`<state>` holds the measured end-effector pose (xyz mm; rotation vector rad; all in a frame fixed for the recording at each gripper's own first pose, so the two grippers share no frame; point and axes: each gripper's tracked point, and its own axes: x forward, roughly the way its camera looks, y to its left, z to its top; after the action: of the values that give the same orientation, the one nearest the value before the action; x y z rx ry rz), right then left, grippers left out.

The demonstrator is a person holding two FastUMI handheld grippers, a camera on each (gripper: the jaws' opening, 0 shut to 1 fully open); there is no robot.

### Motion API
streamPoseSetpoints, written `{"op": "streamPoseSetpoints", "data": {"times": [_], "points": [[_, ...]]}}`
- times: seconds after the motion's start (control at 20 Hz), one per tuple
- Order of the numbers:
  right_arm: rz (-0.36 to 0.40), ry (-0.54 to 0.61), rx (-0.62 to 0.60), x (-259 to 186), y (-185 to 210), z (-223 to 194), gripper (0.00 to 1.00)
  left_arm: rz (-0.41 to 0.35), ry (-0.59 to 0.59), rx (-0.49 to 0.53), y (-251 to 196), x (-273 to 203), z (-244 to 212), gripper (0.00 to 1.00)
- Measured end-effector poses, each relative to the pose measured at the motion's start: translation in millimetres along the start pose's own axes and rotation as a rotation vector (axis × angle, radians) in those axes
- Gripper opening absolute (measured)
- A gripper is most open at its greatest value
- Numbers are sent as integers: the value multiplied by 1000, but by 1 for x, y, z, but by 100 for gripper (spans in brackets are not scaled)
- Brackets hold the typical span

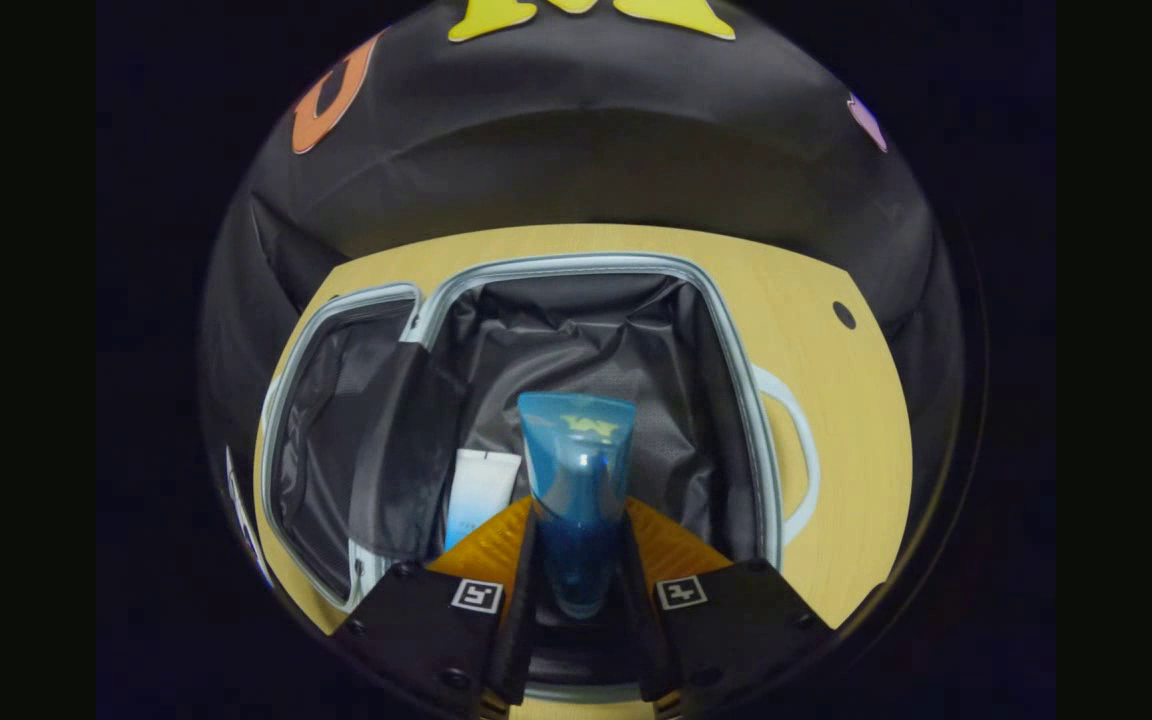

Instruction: First open the suitcase, pack the skin care products into it, and then close the suitcase.

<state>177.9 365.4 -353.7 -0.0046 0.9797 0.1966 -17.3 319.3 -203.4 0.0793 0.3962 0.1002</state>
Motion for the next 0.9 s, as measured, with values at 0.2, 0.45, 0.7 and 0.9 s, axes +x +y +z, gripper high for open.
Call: {"op": "streamPoseSetpoints", "data": {"times": [0.2,0.45,0.7,0.9], "points": [[-18,69,86,12,-5,-17,37,8,13,-13,9,6,0,92],[-20,66,46,16,-4,-16,39,14,6,-8,13,14,4,92],[-23,68,64,13,-5,-18,40,22,-19,-21,29,29,19,92],[-25,57,68,-1,-14,-19,61,45,-40,-94,52,44,27,92]]}}
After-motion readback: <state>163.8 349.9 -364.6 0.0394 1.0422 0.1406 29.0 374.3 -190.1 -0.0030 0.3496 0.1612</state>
